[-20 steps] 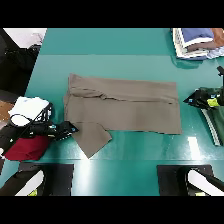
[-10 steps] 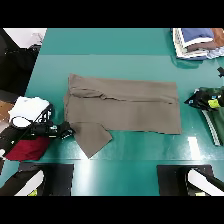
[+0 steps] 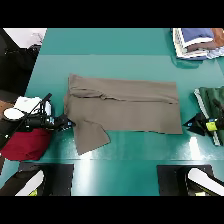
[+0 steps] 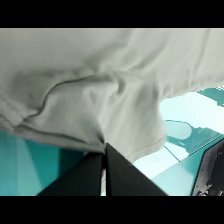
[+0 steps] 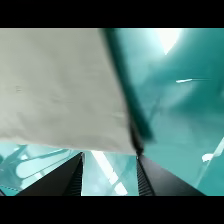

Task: Fold the shirts.

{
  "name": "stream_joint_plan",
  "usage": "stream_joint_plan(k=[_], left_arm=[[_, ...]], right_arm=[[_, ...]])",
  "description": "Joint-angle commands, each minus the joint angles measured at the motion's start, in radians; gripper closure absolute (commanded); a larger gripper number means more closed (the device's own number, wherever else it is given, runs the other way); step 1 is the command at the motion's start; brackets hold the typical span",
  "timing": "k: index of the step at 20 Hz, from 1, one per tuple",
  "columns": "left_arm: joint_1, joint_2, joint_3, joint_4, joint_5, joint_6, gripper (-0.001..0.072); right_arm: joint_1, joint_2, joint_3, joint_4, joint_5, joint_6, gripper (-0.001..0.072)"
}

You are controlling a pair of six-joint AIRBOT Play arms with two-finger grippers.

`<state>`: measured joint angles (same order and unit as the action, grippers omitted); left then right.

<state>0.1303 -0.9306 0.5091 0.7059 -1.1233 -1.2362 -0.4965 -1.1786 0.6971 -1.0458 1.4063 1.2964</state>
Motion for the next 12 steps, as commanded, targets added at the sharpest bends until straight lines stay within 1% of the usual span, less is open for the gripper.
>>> stream_joint_plan(k=[1, 5, 8, 9, 10, 11, 12], left_arm=[[0.000, 0.001, 0.019, -0.002, 0.006, 0.007, 0.0682], [0.000, 0.001, 0.019, -0.002, 0.010, 0.007, 0.0681], [0.000, 0.001, 0.019, 0.000, 0.015, 0.007, 0.0682], [0.000, 0.001, 0.019, 0.000, 0.013, 0.007, 0.0682], [0.000, 0.001, 0.019, 0.001, 0.008, 0.007, 0.0681], [0.000, 0.001, 0.019, 0.005, 0.003, 0.007, 0.0682], [0.000, 0.001, 0.020, 0.025, -0.005, 0.006, 0.0682]], right_arm=[[-0.034, -0.045, -0.065, 0.006, -0.040, -0.024, 0.0326], [-0.030, -0.049, -0.065, -0.001, -0.045, -0.023, 0.0327], [0.034, -0.049, -0.065, -0.001, -0.087, -0.023, 0.0360], [0.065, -0.049, -0.065, 0.000, -0.119, -0.023, 0.0420], [0.095, -0.049, -0.065, 0.000, -0.140, -0.022, 0.0455], [0.122, -0.049, -0.065, -0.002, -0.152, -0.023, 0.0602], [0.140, -0.049, -0.065, -0.003, -0.153, -0.023, 0.0698]])
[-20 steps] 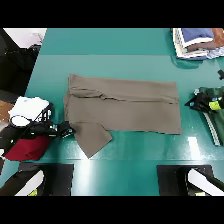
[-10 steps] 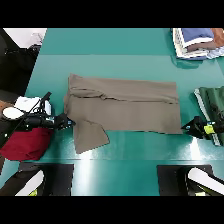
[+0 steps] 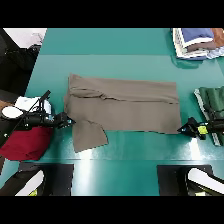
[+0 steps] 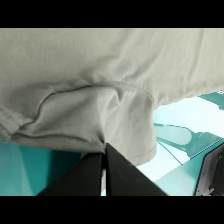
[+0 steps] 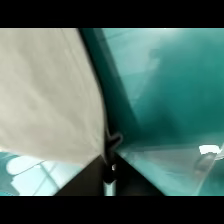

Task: Fold the shirts.

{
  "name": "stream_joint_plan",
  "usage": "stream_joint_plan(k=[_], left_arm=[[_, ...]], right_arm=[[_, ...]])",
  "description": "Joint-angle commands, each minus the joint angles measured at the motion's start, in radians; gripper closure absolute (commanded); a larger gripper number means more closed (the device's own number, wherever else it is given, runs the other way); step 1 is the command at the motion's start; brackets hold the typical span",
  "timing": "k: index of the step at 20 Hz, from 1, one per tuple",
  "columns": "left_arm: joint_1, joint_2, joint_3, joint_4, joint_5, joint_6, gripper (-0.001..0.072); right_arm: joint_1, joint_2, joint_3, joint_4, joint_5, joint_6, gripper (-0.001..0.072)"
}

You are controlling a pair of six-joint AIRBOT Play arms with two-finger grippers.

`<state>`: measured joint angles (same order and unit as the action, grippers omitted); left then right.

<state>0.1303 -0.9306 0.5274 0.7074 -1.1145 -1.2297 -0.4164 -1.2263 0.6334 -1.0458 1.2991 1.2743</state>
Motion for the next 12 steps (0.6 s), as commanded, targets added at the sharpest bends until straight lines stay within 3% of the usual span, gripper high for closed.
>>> stream_joint_plan(k=[1, 4, 7, 12], left_arm=[[0.000, 0.001, 0.009, 0.061, -0.031, -0.001, 0.0683], [0.000, 0.009, 0.058, 0.201, -0.158, -0.039, 0.0683], [0.000, 0.130, 0.054, 0.290, -0.212, -0.104, 0.0684], [0.000, 0.339, 0.055, 0.262, -0.424, -0.207, 0.0683]], right_arm=[[0.073, 0.004, -0.002, -0.005, -0.039, -0.001, 0.0698], [0.078, 0.092, -0.002, -0.079, 0.017, 0.001, 0.0698], [0.078, 0.251, -0.002, -0.230, 0.147, 0.047, 0.0698], [0.078, 0.527, -0.002, -0.317, 0.288, 0.098, 0.0698]])
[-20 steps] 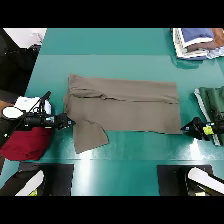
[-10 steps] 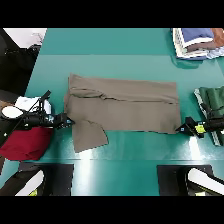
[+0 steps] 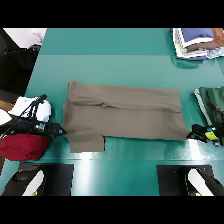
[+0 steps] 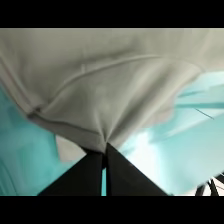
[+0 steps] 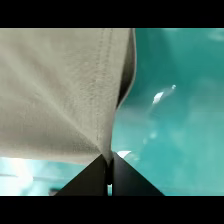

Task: Fold the shirts.

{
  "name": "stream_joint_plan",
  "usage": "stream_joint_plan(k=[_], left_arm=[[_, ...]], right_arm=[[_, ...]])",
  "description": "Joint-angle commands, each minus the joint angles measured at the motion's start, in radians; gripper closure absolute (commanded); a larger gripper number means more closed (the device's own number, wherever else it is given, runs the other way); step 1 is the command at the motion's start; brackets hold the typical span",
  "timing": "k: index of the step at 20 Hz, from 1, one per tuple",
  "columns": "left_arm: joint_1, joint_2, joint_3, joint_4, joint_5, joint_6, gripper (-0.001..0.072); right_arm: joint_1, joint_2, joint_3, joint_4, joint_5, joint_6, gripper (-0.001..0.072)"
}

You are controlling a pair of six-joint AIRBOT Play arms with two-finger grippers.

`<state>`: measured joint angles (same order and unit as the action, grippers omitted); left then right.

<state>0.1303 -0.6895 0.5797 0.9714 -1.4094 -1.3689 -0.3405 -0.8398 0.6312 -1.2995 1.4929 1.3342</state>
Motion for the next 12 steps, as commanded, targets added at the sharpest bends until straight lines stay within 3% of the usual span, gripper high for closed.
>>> stream_joint_plan(k=[1, 5, 12], left_arm=[[0.000, 0.111, 0.003, -0.044, -0.131, -0.068, 0.0683], [0.000, 0.058, 0.074, -0.122, 0.041, -0.015, 0.0683], [0.000, -0.362, 0.338, -0.119, 0.250, 0.095, 0.0682]], right_arm=[[0.003, 0.182, 0.001, -0.058, 0.103, 0.041, 0.0698], [0.003, 0.243, 0.056, -0.054, 0.060, 0.072, 0.0698], [0.181, -0.146, 0.316, -0.055, -0.088, 0.075, 0.0698]])
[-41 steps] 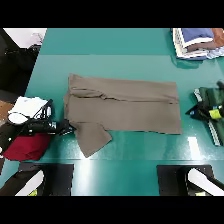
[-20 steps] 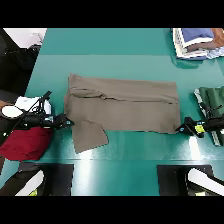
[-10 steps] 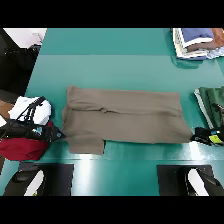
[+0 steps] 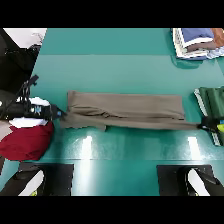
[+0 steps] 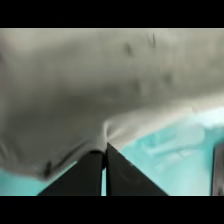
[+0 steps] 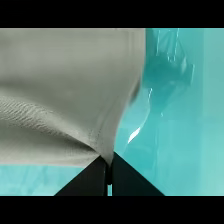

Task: Fold the shirts.

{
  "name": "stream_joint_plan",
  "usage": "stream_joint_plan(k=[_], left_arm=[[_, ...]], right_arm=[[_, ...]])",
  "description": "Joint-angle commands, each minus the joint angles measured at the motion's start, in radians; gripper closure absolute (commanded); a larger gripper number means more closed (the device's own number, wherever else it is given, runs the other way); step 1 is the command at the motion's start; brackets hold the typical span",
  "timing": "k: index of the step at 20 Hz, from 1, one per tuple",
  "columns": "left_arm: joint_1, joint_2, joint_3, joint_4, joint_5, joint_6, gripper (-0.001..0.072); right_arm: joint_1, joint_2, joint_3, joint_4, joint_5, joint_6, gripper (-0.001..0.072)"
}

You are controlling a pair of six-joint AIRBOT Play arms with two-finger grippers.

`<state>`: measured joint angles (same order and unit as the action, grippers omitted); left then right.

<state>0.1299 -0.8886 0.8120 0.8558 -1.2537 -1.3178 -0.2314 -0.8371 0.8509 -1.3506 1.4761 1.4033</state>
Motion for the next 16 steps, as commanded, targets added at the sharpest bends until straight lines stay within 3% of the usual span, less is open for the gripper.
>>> stream_joint_plan(k=[1, 7, 10, 11, 12, 14, 16], left_arm=[[0.001, -0.235, 0.152, -0.003, 0.096, 0.044, 0.0682], [0.001, -0.524, 0.331, -0.008, 0.167, 0.043, 0.0681], [0.001, -0.559, 0.354, -0.008, 0.209, 0.042, 0.0668], [0.001, -0.558, 0.357, -0.009, 0.217, 0.042, 0.0401], [0.001, -0.558, 0.360, -0.014, 0.217, 0.035, 0.0171], [0.001, -0.554, 0.360, -0.026, 0.212, 0.032, 0.0154], [0.001, -0.546, 0.360, -0.034, 0.167, 0.034, 0.0155]], right_arm=[[0.093, -0.216, 0.134, -0.003, -0.088, 0.022, 0.0698], [0.163, -0.558, 0.347, 0.008, -0.133, 0.063, 0.0697], [0.128, -0.675, 0.431, 0.170, -0.177, 0.063, 0.0696], [0.106, -0.705, 0.457, 0.246, -0.208, 0.061, 0.0696], [0.088, -0.730, 0.480, 0.319, -0.235, 0.044, 0.0646], [0.051, -0.773, 0.534, 0.444, -0.237, 0.026, 0.0091], [0.018, -0.789, 0.570, 0.492, -0.160, -0.031, 0.0086]])
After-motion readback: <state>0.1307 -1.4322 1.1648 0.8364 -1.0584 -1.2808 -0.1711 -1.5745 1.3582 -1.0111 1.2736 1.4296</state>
